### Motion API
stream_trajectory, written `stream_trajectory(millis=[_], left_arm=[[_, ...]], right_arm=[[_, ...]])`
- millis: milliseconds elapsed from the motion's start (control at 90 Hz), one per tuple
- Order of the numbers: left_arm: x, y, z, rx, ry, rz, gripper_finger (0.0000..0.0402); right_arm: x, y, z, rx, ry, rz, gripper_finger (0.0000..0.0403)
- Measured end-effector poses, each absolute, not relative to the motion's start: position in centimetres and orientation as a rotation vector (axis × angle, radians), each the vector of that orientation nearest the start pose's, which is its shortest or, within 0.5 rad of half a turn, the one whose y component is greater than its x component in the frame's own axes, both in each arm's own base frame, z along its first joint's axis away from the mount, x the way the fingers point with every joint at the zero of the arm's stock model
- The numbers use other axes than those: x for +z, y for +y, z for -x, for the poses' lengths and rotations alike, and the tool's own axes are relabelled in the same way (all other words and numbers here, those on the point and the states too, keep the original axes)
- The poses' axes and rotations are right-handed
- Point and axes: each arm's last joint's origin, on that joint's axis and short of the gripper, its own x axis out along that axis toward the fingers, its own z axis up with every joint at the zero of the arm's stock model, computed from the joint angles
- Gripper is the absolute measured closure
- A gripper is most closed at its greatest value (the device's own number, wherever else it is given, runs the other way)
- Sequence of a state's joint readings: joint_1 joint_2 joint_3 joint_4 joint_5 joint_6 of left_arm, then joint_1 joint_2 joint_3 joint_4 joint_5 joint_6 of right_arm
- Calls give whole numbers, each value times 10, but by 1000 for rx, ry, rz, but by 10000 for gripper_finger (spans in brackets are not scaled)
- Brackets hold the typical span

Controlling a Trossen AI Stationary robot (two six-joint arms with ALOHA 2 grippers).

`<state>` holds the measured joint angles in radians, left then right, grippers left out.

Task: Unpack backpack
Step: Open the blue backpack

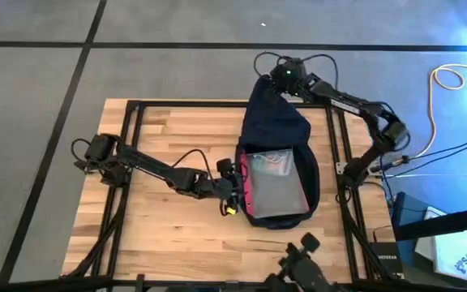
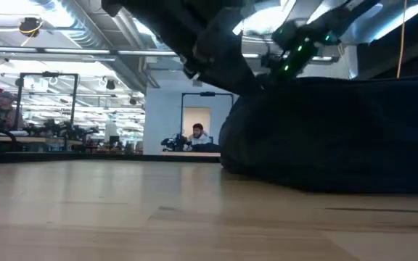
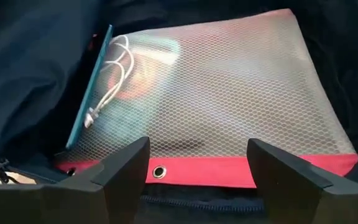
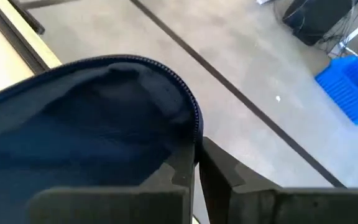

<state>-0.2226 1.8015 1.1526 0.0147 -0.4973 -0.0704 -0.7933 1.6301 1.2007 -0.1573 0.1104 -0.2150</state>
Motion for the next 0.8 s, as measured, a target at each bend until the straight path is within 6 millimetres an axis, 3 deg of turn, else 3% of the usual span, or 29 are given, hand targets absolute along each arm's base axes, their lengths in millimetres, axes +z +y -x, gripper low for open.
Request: stream_trajectory(millis=[256, 444, 656, 800], left_arm=[[205, -72, -380, 273, 593, -176, 147], [204, -74, -380, 204, 603, -154, 147], [204, -76, -381, 128, 610, -134, 147], [203, -77, -381, 104, 615, -127, 147]], right_arm=[[224, -280, -275, -764, 631, -92, 402], [195, -278, -285, -711, 691, -189, 402], [183, -268, -300, -653, 727, -141, 396], [185, -263, -307, -662, 749, 1, 345]])
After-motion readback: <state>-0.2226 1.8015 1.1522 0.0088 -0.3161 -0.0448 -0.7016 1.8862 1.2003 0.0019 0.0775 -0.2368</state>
